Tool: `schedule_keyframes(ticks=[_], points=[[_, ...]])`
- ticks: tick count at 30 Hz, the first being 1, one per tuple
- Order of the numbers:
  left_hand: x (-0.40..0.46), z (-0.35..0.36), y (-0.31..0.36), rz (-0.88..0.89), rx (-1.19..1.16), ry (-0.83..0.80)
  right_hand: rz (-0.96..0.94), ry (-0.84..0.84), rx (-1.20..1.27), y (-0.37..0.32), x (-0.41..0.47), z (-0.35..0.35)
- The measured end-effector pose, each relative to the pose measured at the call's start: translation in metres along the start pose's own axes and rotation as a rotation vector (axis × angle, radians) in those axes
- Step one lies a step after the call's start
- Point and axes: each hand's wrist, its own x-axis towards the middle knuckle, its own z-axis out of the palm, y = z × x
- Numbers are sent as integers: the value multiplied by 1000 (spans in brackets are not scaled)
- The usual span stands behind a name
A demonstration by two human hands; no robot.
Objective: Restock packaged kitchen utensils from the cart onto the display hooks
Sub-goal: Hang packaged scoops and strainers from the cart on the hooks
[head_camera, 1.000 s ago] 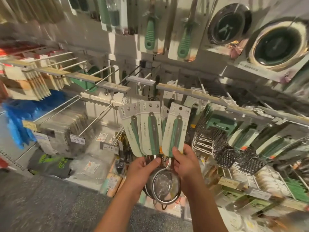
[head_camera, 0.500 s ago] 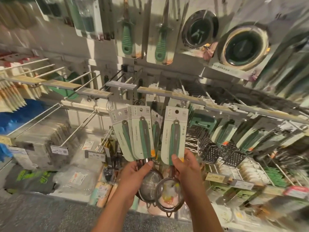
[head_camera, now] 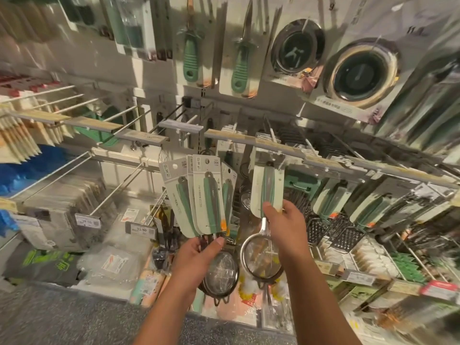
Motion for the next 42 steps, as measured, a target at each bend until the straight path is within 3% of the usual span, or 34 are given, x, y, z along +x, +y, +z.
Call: schedule_keyframes(ticks=[3,6,13,19,26,34,38,42], points=[[0,-3,0,1,-1,13,-56,-22,-102,-9,12,0],[0,-5,1,6,-26,15,8,-92,-141,-5,15,4],[-3,-2,1,-2,-133,-47,112,-154,-62,24,-12,23],[-6,3,0,32,-56,-96,45,-212,-4,33,-29,32],[-13,11,-2,79,32,-121,57,-193,72,36,-29,38],[-29,18,14,99,162,-251,2,-134,-159,25,-26,41],[-38,19,23,81,157,-287,13,-95,-53,23,-24,42],[-24,11,9,70,103,-207,-5,-118,22,26,-25,39]])
